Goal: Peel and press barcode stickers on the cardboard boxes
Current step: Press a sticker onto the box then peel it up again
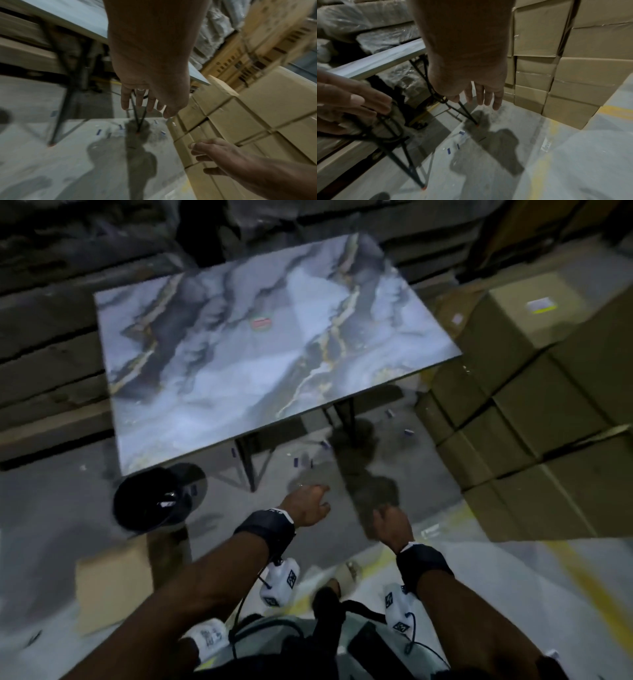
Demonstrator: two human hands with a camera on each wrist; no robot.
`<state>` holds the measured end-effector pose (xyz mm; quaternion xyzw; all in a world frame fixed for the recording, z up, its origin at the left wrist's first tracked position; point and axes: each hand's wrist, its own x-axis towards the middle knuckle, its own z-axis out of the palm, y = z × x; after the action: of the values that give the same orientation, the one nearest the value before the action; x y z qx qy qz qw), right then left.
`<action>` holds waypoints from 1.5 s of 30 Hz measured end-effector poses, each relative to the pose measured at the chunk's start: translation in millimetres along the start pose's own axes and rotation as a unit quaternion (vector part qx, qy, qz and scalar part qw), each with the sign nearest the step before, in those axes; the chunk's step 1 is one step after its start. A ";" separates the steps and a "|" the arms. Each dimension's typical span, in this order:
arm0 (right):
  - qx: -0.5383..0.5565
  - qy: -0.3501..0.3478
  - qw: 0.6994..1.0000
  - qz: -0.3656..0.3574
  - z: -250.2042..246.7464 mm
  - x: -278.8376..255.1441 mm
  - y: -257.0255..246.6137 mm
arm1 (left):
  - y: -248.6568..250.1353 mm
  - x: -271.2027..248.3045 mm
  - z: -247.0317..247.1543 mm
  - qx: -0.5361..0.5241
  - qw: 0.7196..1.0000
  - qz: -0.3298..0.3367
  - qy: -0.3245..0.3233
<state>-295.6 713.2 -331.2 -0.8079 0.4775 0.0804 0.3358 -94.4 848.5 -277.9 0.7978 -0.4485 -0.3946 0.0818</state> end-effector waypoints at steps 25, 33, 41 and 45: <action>0.168 0.366 0.912 0.071 -370.3 139.8 77.5 | 385.9 280.2 -177.7 0.054 0.932 0.358 0.004; 0.154 0.533 0.832 0.014 -491.4 144.5 59.6 | 517.1 332.9 -241.1 0.017 0.876 0.472 0.101; 0.122 0.585 0.800 0.047 -578.9 160.0 97.8 | 611.6 376.1 -266.8 0.056 0.846 0.512 0.134; 0.126 0.570 0.807 0.091 -607.3 173.7 129.7 | 651.1 395.0 -264.5 0.071 0.849 0.505 0.140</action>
<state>-426.3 171.2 -7.4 -0.6116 0.6606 -0.4251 0.0936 -219.2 100.8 -3.5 0.5118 -0.8001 -0.1497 0.2747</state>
